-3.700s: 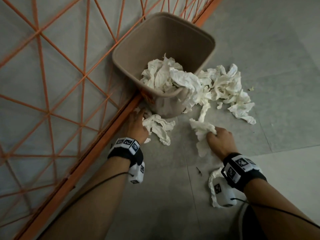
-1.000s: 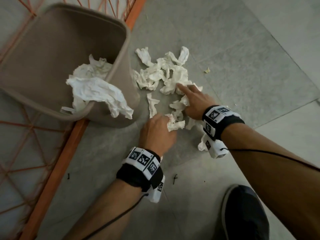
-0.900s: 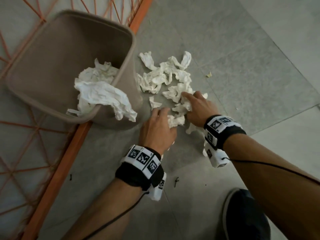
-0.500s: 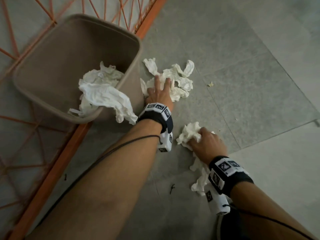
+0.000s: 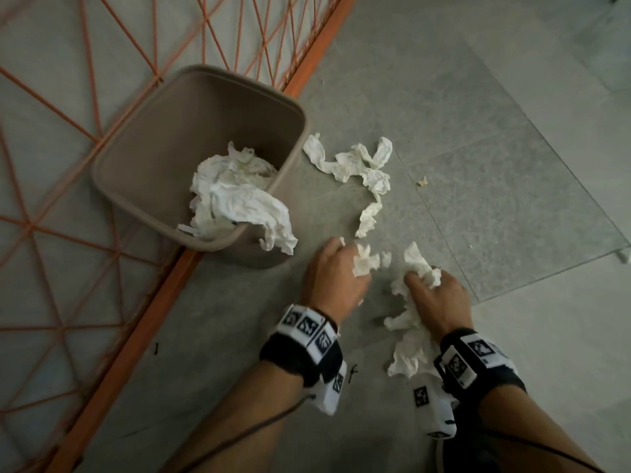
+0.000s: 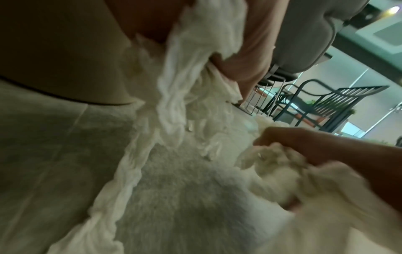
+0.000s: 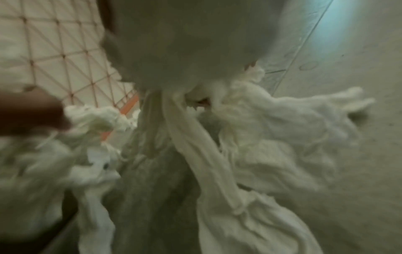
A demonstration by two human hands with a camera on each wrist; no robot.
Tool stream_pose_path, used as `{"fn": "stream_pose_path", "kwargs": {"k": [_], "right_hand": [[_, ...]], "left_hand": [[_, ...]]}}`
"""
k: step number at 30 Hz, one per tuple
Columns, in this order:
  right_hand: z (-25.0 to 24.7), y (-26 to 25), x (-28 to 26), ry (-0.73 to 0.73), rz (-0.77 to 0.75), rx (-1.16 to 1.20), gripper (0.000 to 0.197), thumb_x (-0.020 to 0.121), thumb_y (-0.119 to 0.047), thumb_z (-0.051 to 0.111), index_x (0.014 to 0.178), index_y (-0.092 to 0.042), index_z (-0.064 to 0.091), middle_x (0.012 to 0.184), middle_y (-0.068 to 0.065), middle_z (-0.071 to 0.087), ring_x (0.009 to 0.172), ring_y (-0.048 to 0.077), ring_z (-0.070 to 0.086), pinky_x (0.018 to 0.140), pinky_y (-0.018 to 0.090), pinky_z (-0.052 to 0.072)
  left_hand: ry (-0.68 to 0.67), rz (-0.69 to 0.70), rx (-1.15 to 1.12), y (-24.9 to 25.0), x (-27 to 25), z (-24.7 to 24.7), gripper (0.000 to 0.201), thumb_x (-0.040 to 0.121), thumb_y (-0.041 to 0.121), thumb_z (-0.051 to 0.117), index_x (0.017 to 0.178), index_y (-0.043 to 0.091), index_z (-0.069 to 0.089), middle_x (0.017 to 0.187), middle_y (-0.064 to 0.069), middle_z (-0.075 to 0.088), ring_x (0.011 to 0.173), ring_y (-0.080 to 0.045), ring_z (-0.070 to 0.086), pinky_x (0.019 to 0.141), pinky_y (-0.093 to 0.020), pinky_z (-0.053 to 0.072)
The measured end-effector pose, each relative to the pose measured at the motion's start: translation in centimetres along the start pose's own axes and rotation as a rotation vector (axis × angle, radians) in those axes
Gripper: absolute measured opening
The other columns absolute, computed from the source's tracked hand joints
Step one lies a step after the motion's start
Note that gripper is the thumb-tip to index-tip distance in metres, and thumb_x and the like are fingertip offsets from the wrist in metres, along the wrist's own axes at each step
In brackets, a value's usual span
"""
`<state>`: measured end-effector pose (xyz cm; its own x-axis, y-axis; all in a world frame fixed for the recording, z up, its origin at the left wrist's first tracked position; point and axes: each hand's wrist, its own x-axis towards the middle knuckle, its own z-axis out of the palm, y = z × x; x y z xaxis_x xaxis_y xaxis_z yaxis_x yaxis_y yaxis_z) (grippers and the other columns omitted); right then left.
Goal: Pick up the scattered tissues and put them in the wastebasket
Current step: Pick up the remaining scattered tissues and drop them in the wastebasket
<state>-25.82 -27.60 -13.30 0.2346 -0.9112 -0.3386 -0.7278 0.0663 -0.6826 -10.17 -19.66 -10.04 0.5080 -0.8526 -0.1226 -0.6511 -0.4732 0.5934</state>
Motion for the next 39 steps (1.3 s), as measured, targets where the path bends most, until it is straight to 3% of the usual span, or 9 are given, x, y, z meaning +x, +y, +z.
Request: {"fn": "stream_pose_path", "kwargs": {"k": [5, 12, 16, 19, 24, 28, 33, 36, 39], "right_hand": [[-1.0, -4.5, -0.5, -0.033, 0.038, 0.249, 0.035, 0.063, -0.037, 0.065, 0.084, -0.008, 0.063, 0.075, 0.004, 0.067, 0.072, 0.028, 0.064, 0.061, 0.035, 0.05], [-5.4, -18.9, -4.6, -0.015, -0.438, 0.525, 0.026, 0.069, -0.01, 0.063, 0.094, -0.012, 0.057, 0.086, 0.005, 0.067, 0.079, 0.026, 0.066, 0.067, 0.044, 0.056], [-5.1, -27.1, -5.9, 0.064, -0.609, 0.643, 0.014, 0.075, -0.009, 0.055, 0.086, -0.014, 0.05, 0.077, -0.003, 0.054, 0.067, 0.015, 0.054, 0.058, 0.036, 0.044], [-3.6, -30.8, -6.3, -0.02, -0.614, 0.665, 0.021, 0.079, -0.016, 0.056, 0.099, -0.015, 0.053, 0.087, -0.005, 0.06, 0.078, 0.012, 0.06, 0.069, 0.035, 0.053], [-0.8, -32.1, -4.5, -0.393, -0.488, 0.336, 0.028, 0.082, -0.051, 0.044, 0.102, -0.035, 0.053, 0.12, 0.001, 0.053, 0.11, 0.02, 0.053, 0.099, 0.049, 0.043], [-1.4, -32.0, -3.7, -0.454, -0.551, 0.02, 0.035, 0.083, -0.018, 0.047, 0.115, -0.025, 0.061, 0.127, 0.007, 0.055, 0.104, 0.022, 0.055, 0.089, 0.037, 0.048], [-3.2, -32.8, -3.3, -0.442, -0.695, -0.248, 0.041, 0.085, -0.007, 0.046, 0.118, -0.026, 0.064, 0.117, 0.002, 0.061, 0.099, 0.019, 0.061, 0.08, 0.03, 0.05], [-4.2, -33.4, -2.9, -0.351, -0.758, -0.192, 0.03, 0.092, -0.014, 0.049, 0.115, -0.023, 0.066, 0.109, -0.008, 0.062, 0.096, 0.007, 0.055, 0.077, 0.019, 0.044], [-5.8, -33.8, -2.5, -0.32, -0.817, -0.207, 0.026, 0.092, -0.026, 0.054, 0.113, -0.019, 0.066, 0.116, -0.003, 0.065, 0.1, 0.012, 0.057, 0.087, 0.027, 0.045]], "left_hand": [[-0.018, 0.125, -0.149, 1.5, -5.3, -4.6, 0.025, 0.071, 0.018, 0.073, 0.09, 0.02, 0.057, 0.122, 0.006, 0.058, 0.102, -0.012, 0.06, 0.085, -0.029, 0.051], [0.308, 0.318, -0.344, 5.6, -6.1, -17.2, 0.006, 0.076, 0.018, 0.062, 0.079, 0.012, 0.063, 0.063, 0.007, 0.06, 0.053, -0.008, 0.053, 0.049, -0.014, 0.041], [0.532, 0.368, -0.367, 6.3, -3.8, -23.0, 0.011, 0.08, 0.019, 0.062, 0.082, 0.008, 0.062, 0.068, 0.002, 0.062, 0.059, -0.01, 0.055, 0.055, -0.018, 0.042], [0.481, 0.306, -0.413, 5.1, -2.0, -24.3, 0.016, 0.088, 0.024, 0.059, 0.098, 0.013, 0.056, 0.084, -0.001, 0.061, 0.074, -0.006, 0.057, 0.066, -0.013, 0.043], [0.16, 0.095, -0.08, 0.2, 0.3, -23.3, 0.044, 0.089, 0.049, 0.035, 0.129, 0.029, 0.041, 0.131, -0.004, 0.046, 0.122, -0.025, 0.043, 0.102, -0.046, 0.039], [-0.058, -0.021, 0.375, -2.2, 0.8, -24.3, 0.052, 0.092, 0.052, 0.035, 0.139, 0.03, 0.038, 0.146, -0.003, 0.041, 0.134, -0.033, 0.033, 0.107, -0.053, 0.031], [0.076, -0.071, 0.41, -2.2, -0.3, -26.7, 0.052, 0.088, 0.054, 0.043, 0.132, 0.028, 0.054, 0.14, -0.003, 0.052, 0.13, -0.031, 0.041, 0.107, -0.047, 0.036], [0.299, 0.064, 0.272, -1.2, -2.1, -26.5, 0.042, 0.091, 0.043, 0.049, 0.13, 0.027, 0.055, 0.133, -0.001, 0.055, 0.124, -0.026, 0.045, 0.104, -0.042, 0.04], [0.257, 0.245, 0.123, -0.6, -2.5, -25.2, 0.038, 0.093, 0.047, 0.045, 0.127, 0.033, 0.055, 0.133, 0.004, 0.053, 0.125, -0.022, 0.047, 0.104, -0.043, 0.041]]}}
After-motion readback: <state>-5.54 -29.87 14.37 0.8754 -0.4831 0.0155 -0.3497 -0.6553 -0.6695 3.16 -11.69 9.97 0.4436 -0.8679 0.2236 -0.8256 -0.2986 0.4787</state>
